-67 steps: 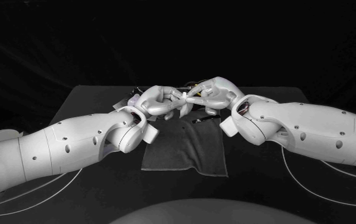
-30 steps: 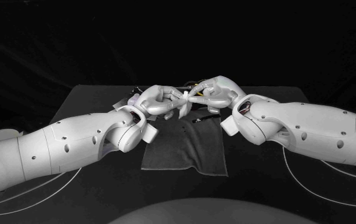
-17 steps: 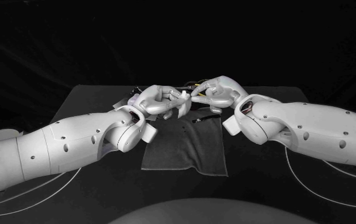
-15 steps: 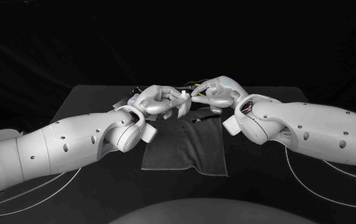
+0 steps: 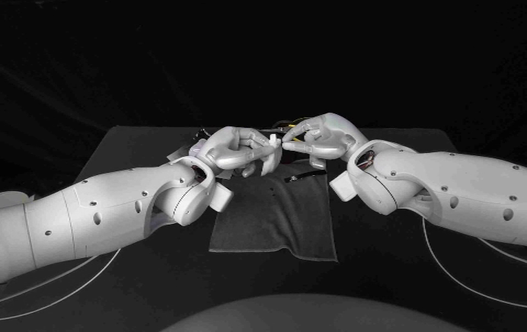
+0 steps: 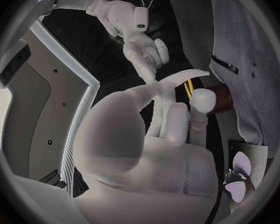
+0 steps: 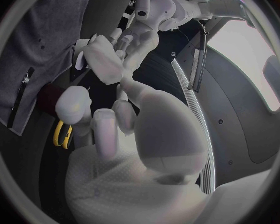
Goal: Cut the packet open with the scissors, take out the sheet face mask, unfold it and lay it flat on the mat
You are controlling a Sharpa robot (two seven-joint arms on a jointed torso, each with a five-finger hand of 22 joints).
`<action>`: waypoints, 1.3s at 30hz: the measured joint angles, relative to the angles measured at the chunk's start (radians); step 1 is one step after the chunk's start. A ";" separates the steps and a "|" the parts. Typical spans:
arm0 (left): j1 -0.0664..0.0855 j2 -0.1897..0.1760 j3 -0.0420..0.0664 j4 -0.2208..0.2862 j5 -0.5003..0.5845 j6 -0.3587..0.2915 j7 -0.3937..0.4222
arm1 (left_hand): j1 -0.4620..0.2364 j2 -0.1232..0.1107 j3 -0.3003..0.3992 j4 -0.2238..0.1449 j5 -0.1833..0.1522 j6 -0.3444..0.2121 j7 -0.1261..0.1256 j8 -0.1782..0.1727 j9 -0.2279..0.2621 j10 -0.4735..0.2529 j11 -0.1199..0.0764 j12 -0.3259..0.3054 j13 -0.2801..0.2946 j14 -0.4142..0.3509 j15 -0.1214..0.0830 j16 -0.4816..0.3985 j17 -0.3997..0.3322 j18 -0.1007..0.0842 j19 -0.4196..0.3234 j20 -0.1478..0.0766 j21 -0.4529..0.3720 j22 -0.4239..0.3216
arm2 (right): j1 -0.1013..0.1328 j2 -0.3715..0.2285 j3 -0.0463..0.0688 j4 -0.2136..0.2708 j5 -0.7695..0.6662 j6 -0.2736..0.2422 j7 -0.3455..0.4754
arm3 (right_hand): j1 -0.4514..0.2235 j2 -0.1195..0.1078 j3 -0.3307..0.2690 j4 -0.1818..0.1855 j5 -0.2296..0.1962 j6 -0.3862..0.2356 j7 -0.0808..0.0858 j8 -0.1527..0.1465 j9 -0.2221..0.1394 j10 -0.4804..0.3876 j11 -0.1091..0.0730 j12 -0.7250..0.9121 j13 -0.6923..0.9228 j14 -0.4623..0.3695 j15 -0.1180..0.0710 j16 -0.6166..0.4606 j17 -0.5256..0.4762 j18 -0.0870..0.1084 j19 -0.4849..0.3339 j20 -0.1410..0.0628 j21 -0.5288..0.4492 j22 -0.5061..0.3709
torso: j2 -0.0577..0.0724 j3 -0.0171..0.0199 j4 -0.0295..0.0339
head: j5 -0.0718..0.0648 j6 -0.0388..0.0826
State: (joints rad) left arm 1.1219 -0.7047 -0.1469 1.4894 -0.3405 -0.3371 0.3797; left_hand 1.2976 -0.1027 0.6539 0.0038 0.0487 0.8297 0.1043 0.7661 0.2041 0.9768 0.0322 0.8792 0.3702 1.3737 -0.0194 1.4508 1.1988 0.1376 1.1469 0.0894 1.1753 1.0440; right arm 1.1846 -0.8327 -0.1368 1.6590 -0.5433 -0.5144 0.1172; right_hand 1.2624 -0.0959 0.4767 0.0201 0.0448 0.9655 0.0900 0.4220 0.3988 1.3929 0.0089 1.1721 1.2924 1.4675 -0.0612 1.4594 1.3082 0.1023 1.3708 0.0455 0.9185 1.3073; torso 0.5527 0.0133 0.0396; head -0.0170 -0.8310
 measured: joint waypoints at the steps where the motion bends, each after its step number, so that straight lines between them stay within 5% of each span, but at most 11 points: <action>1: 0.000 0.000 0.000 0.000 0.000 0.000 0.000 | 0.000 0.000 0.000 0.000 -0.001 0.000 0.000 0.000 0.000 0.000 0.000 0.000 0.000 0.000 0.000 0.000 0.000 0.000 0.000 0.000 0.000 0.000 | 0.000 0.000 0.000 0.002 0.000 0.002 0.001 | -0.018 -0.018 -0.018 0.006 0.000 -0.026 0.013 -0.021 -0.010 -0.018 0.012 -0.021 -0.013 -0.001 0.012 -0.009 0.000 0.005 -0.008 0.008 -0.023 -0.004 | 0.000 0.0001 0.0000 | 0.000 0.000; 3: 0.000 0.000 0.000 0.000 0.000 0.000 -0.001 | 0.003 0.003 0.000 0.000 -0.002 0.000 0.000 0.000 0.000 0.000 0.000 -0.004 -0.001 0.000 0.000 0.000 0.000 0.000 0.000 0.000 0.000 0.000 | 0.000 0.000 0.000 0.005 0.002 0.009 0.005 | -0.042 -0.042 -0.047 0.015 0.000 -0.055 0.036 -0.051 -0.023 -0.041 0.034 -0.038 -0.020 -0.001 0.029 -0.021 0.000 0.006 -0.022 0.021 -0.056 -0.017 | 0.000 0.0001 0.0000 | 0.000 0.001; 8: 0.000 0.000 0.000 -0.001 0.000 0.000 -0.002 | 0.004 0.004 0.000 0.000 -0.003 0.000 0.000 0.004 0.000 0.000 0.000 -0.005 -0.001 0.000 0.000 0.000 0.000 0.000 0.000 0.000 0.000 0.000 | 0.000 -0.003 0.000 0.012 0.006 0.031 0.016 | -0.059 -0.060 -0.092 0.029 0.000 -0.097 0.056 -0.090 -0.040 -0.082 0.050 -0.066 -0.039 -0.001 0.044 -0.039 0.000 0.006 -0.049 0.037 -0.112 -0.039 | 0.000 0.0000 -0.0003 | -0.001 0.002; 21: 0.000 0.000 0.000 -0.001 0.000 0.001 -0.004 | 0.008 0.008 -0.001 -0.001 -0.005 -0.001 0.000 0.004 0.000 0.000 0.000 -0.005 -0.002 0.000 0.000 0.000 -0.002 0.000 0.000 0.000 0.000 0.002 | 0.000 -0.007 0.000 0.005 0.016 0.078 0.025 | -0.057 -0.063 -0.109 0.038 0.000 -0.100 0.059 -0.099 -0.045 -0.096 0.057 -0.073 -0.047 -0.001 0.044 -0.047 -0.001 0.021 -0.059 0.044 -0.131 -0.049 | 0.000 0.0000 0.0000 | -0.004 0.003; 32: 0.000 0.000 0.000 0.002 -0.001 0.005 -0.005 | 0.008 0.008 0.001 -0.004 -0.004 -0.001 0.000 0.003 0.000 -0.001 0.001 -0.009 -0.003 0.000 0.000 0.000 -0.003 0.000 0.000 0.000 0.000 0.001 | -0.001 0.012 0.000 -0.010 0.020 0.085 0.022 | -0.022 -0.019 -0.109 0.038 0.000 -0.081 0.054 -0.099 -0.046 -0.096 0.057 -0.053 -0.039 -0.001 0.044 -0.038 -0.001 0.020 -0.055 0.048 -0.105 -0.035 | 0.000 -0.0005 0.0009 | -0.005 0.002; 39: 0.000 -0.001 0.000 0.004 -0.004 0.010 -0.006 | 0.009 0.009 0.001 -0.004 -0.004 -0.001 0.000 0.003 0.000 0.003 0.004 -0.009 -0.003 0.000 0.000 0.000 0.000 0.000 0.000 0.000 0.000 0.001 | -0.001 0.018 0.000 -0.012 0.022 0.081 0.022 | -0.008 0.000 -0.105 0.041 0.000 -0.038 0.039 -0.089 -0.046 -0.078 0.039 -0.028 -0.026 -0.001 0.044 -0.021 0.000 0.020 -0.040 0.040 -0.075 -0.023 | 0.001 -0.0006 0.0010 | -0.004 0.000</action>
State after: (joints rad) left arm 1.1219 -0.7053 -0.1469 1.4937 -0.3441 -0.3274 0.3734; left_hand 1.3068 -0.0936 0.6553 -0.0002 0.0447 0.8289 0.1048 0.7686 0.2044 0.9795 0.0362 0.8705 0.3670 1.3737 -0.0194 1.4508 1.1988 0.1375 1.1469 0.0894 1.1754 1.0453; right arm 1.1841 -0.8151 -0.1369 1.6472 -0.5213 -0.4330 0.1388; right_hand 1.2540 -0.0958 0.3712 0.0609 0.0447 0.9276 0.1286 0.3329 0.3529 1.3153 0.0479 1.1446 1.2664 1.4663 -0.0172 1.4385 1.3083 0.1225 1.3311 0.0857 0.8430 1.2847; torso 0.5536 0.0128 0.0406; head -0.0206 -0.8307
